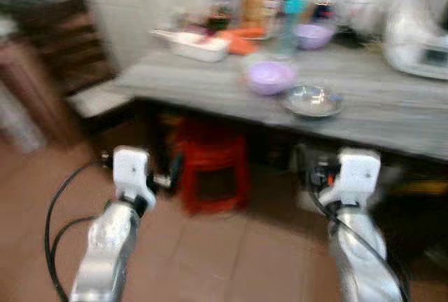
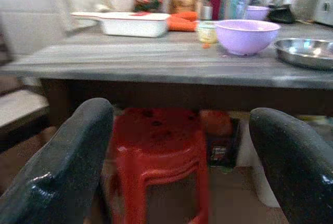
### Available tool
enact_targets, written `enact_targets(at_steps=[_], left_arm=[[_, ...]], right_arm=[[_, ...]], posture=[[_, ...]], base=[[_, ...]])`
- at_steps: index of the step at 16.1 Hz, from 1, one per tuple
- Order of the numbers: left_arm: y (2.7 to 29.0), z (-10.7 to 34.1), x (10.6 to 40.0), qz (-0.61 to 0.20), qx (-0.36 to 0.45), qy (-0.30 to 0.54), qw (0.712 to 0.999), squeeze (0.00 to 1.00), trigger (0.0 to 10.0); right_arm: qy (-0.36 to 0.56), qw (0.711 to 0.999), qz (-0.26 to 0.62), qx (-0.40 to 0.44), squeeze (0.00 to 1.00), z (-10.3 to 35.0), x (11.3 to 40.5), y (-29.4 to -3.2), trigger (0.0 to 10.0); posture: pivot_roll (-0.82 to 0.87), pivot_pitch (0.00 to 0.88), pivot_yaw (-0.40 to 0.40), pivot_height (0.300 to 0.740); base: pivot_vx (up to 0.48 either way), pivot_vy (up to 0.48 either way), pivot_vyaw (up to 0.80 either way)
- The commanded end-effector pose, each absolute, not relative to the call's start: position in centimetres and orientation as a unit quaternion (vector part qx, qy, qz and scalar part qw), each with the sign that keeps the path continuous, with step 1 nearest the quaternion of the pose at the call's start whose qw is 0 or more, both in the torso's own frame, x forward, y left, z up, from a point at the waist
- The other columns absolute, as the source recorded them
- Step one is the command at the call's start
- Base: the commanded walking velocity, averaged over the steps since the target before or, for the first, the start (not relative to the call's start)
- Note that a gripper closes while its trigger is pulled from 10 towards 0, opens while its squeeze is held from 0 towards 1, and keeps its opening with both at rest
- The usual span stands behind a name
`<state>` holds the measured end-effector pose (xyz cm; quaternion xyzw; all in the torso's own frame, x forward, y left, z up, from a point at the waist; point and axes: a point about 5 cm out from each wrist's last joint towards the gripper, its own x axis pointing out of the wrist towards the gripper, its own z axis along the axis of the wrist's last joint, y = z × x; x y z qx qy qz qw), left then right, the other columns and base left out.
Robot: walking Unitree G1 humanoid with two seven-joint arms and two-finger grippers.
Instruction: Setting the table
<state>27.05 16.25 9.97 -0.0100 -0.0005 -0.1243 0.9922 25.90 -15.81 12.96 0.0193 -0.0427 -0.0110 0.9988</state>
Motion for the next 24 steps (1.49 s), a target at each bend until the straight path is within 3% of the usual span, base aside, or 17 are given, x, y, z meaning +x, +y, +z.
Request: enact_targets(at_steps=[1,15,24], left_arm=[[15.9,10.7,27.5,-0.137,-0.006,-0.015,0.99,0.0,10.0],[14.4,10.8,27.9,-0.168,-0.029,-0.022,0.985,0.0,10.0],[13.8,11.0,28.0,-0.183,-0.034,-0.024,0.982,0.0,10.0]], right_arm=[[-0.034,0.999,-0.014,0.034,0.0,12.7,25.8,-16.1,10.0],[0.0,0.999,0.029,0.045,0.0,11.5,26.0,-15.3,10.0],[0.006,0.998,0.017,0.059,0.0,11.4,25.9,-15.6,10.0]], posture=[[0.0,0.0,0.022,0.74],[0.0,0.0,0.03,0.74],[-0.01,0.0,0.033,0.74]], base=[[0.0,0.0,0.0],[0.0,0.0,0.0],[0.0,-0.261,-0.12]])
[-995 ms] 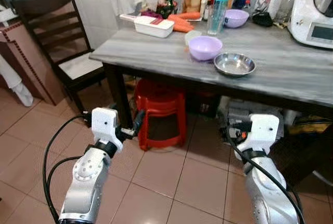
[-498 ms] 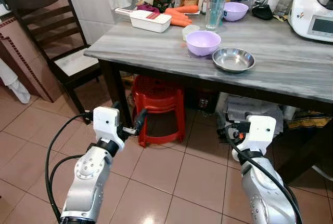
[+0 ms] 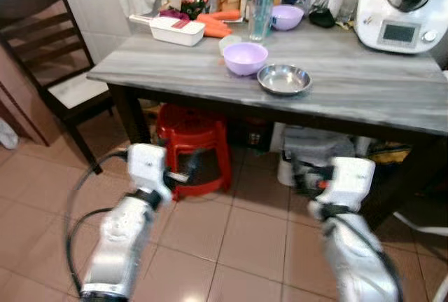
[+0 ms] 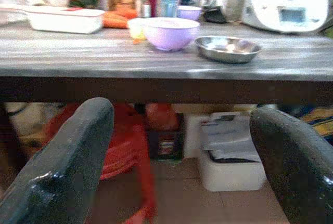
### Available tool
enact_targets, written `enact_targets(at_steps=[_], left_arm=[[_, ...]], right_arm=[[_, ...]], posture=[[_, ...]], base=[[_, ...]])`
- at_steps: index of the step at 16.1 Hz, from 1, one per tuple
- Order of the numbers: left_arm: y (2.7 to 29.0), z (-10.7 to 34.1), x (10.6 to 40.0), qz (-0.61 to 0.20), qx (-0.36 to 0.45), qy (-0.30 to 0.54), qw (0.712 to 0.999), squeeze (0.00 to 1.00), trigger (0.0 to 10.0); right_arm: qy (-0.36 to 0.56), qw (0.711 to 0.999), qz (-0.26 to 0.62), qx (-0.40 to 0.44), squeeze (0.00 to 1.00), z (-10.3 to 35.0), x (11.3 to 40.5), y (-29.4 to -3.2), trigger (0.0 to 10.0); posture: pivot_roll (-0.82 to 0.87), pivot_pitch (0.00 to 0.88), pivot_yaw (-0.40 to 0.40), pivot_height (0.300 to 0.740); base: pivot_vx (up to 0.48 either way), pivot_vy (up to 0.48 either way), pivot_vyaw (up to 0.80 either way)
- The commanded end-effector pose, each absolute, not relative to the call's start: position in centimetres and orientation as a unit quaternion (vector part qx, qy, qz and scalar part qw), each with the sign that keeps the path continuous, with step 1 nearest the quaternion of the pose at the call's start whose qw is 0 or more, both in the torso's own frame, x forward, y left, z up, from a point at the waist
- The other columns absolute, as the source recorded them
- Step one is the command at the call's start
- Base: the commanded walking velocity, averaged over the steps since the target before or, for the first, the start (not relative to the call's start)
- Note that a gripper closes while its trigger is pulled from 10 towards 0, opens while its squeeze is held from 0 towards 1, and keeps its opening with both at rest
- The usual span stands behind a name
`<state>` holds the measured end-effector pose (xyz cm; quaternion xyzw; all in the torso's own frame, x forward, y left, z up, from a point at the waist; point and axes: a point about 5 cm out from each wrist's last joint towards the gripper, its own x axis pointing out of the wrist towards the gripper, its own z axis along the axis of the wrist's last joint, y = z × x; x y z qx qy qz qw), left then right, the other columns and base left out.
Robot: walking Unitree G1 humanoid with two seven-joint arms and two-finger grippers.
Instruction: Setting the table
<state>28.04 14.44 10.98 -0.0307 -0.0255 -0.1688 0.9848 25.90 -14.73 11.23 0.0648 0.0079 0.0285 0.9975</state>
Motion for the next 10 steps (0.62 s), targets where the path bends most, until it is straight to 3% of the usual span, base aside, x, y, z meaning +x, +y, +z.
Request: enact_targets(at_steps=[1,10], left_arm=[[13.76,11.01,27.99,-0.183,-0.034,-0.023,0.982,0.0,10.0],[13.33,10.86,27.93,-0.194,-0.034,-0.021,0.98,0.0,10.0]], right_arm=[[0.006,0.998,0.017,0.058,0.0,11.41,25.89,-15.61,10.0],[0.01,0.998,0.012,0.059,0.0,11.38,25.78,-15.82,10.0]], posture=[[-0.01,0.0,0.033,0.74],[-0.01,0.0,0.03,0.74]], base=[[0.0,-0.259,0.0],[0.0,-0.278,0.0]])
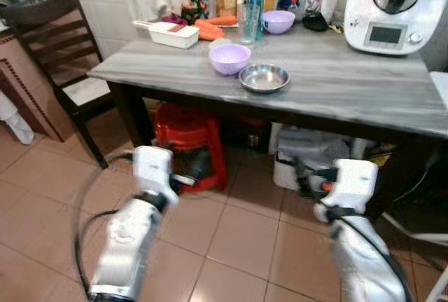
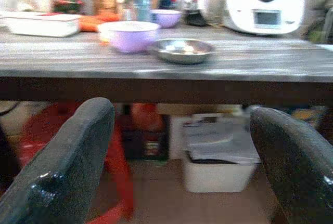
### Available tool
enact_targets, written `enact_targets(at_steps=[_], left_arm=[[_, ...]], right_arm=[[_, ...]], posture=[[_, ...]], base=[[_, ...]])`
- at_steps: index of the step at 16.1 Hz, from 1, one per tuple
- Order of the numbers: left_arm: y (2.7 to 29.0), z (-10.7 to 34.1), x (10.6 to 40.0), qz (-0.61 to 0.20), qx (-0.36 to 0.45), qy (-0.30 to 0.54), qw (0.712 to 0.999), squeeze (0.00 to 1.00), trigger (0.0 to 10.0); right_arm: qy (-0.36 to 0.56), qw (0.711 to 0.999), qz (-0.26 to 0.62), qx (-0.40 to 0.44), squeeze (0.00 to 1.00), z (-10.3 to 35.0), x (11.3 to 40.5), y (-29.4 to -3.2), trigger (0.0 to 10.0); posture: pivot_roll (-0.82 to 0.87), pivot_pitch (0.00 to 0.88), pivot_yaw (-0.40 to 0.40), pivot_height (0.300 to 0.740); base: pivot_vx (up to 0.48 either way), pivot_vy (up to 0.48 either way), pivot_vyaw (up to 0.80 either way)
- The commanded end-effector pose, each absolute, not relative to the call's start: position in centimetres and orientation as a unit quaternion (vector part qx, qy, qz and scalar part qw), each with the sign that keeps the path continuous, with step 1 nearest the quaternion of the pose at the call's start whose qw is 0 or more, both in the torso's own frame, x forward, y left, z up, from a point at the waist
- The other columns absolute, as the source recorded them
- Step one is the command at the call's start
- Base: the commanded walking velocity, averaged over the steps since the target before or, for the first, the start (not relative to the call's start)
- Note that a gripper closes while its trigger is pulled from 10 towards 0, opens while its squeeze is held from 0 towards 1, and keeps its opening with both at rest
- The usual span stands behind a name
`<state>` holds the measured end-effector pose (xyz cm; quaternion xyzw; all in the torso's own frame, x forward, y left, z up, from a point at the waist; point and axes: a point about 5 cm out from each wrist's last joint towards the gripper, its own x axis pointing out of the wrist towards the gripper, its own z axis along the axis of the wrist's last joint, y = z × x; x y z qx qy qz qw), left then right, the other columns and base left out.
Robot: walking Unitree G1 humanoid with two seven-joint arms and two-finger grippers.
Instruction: Setting the table
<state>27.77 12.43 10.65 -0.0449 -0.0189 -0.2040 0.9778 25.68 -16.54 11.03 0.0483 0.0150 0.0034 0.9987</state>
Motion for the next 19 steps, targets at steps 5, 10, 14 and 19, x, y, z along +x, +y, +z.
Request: enact_targets(at_steps=[5,10,14,19], left_arm=[[13.1,11.0,27.9,-0.199,-0.035,-0.023,0.979,0.0,10.0],[13.1,11.2,28.0,-0.201,-0.036,-0.028,0.979,0.0,10.0],[12.8,11.7,28.0,-0.205,-0.037,-0.034,0.977,0.0,10.0],[12.7,11.8,27.8,-0.217,-0.042,-0.033,0.975,0.0,10.0]], right_arm=[[0.011,0.998,0.014,0.059,0.0,11.4,25.8,-15.7,10.0],[-0.013,0.998,0.016,0.051,0.0,11.9,25.9,-15.7,10.0],[0.004,0.999,0.0,0.043,0.0,11.5,26.1,-16.2,10.0],[-0.008,0.998,0.023,0.062,0.0,11.7,25.6,-15.3,10.0]], posture=[[-0.01,0.0,0.027,0.74],[-0.01,0.0,0.026,0.74],[-0.01,0.0,0.029,0.74],[-0.01,0.0,0.027,0.74]], base=[[0.0,-0.314,-0.39],[0.0,-0.342,0.0],[0.0,-0.346,0.0],[0.0,-0.347,0.0]])
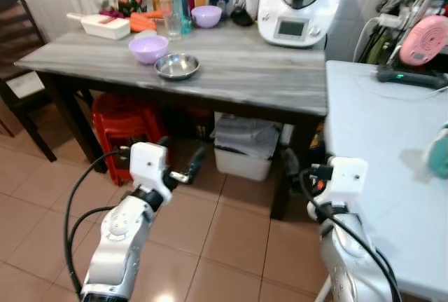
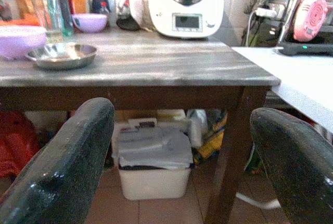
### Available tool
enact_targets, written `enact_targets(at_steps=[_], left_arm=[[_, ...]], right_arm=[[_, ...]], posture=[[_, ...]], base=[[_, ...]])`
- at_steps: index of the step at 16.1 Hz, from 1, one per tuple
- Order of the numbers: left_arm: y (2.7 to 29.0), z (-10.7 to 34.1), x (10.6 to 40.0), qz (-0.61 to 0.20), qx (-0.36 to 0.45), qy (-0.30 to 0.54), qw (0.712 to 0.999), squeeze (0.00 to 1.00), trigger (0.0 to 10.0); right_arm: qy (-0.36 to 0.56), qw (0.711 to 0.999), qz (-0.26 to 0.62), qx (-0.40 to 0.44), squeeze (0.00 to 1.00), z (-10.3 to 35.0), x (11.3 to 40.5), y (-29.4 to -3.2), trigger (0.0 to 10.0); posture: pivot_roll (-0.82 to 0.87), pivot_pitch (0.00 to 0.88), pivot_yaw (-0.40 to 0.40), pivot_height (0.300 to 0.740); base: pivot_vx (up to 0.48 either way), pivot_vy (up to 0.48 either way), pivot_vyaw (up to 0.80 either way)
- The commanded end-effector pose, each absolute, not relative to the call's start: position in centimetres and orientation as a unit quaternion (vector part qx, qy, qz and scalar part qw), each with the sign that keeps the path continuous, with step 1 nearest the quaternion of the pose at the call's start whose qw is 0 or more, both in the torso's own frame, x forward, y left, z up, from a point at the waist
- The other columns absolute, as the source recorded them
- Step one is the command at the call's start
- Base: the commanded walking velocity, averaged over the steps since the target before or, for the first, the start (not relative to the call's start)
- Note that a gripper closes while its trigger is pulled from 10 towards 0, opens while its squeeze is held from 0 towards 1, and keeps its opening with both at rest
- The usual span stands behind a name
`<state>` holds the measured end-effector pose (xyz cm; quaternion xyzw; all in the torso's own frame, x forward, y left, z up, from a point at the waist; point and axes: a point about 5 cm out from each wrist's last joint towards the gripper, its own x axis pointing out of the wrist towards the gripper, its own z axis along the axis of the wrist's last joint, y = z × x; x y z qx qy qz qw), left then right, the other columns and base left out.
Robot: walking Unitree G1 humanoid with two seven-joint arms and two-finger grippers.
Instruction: Setting the table
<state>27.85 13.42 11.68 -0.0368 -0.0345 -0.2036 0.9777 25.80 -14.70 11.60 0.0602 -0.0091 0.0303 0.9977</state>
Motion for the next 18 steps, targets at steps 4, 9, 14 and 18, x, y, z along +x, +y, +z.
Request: enact_targets(at_steps=[4,9,14,18], left_arm=[[12.4,11.6,27.5,-0.225,-0.047,-0.029,0.973,0.0,10.0],[12.1,11.4,27.4,-0.229,-0.049,-0.024,0.972,0.0,10.0],[11.9,11.2,27.3,-0.233,-0.052,-0.019,0.971,0.0,10.0],[11.6,10.5,27.0,-0.252,-0.059,-0.002,0.966,0.0,10.0]], right_arm=[[-0.004,0.998,0.025,0.058,0.0,11.8,25.6,-15.3,10.0],[-0.006,0.998,0.025,0.052,0.0,11.8,25.5,-15.5,10.0],[0.0,0.998,0.023,0.05,0.0,11.8,25.4,-15.7,10.0],[0.022,0.999,0.011,0.025,0.0,11.2,25.3,-15.8,10.0]], posture=[[-0.01,0.0,0.024,0.74],[-0.02,0.0,0.02,0.74],[-0.03,0.0,0.019,0.74],[-0.03,0.0,0.02,0.74]], base=[[0.0,-0.346,0.0],[0.0,-0.348,-0.28],[0.0,-0.339,0.0],[0.0,-0.084,0.0]])
